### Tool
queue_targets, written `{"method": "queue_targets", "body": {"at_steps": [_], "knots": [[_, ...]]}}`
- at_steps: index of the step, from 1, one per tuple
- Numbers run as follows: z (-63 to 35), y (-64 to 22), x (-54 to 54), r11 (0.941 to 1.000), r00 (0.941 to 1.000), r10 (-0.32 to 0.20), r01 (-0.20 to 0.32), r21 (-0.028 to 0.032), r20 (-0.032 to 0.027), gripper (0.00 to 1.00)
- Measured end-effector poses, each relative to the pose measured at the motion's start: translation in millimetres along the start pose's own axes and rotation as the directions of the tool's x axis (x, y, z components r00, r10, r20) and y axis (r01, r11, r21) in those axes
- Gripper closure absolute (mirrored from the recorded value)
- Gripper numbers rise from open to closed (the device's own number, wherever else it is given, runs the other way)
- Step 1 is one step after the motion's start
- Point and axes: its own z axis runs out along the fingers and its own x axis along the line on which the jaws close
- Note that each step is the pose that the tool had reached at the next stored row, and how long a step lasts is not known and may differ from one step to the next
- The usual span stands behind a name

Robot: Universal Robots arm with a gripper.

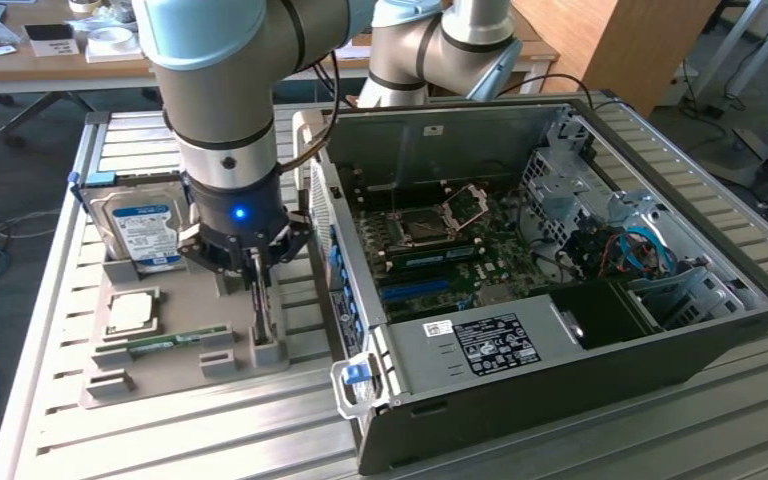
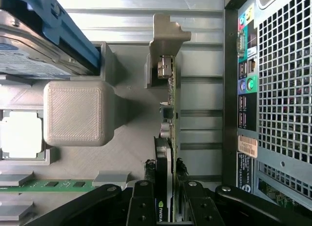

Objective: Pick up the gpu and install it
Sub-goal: 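Pick up the gpu and move the gpu toward the slot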

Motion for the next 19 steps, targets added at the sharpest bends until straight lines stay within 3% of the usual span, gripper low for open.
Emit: {"method": "queue_targets", "body": {"at_steps": [6, 19], "knots": [[-14.7, 1.0, -0.3, 1.0000, 1.0000, 0.000, 0.000, 0.0000, 0.0000, 0.74], [-56.1, 3.7, -1.2, 1.0000, 1.0000, 0.000, 0.000, 0.0000, 0.0000, 0.74]]}}
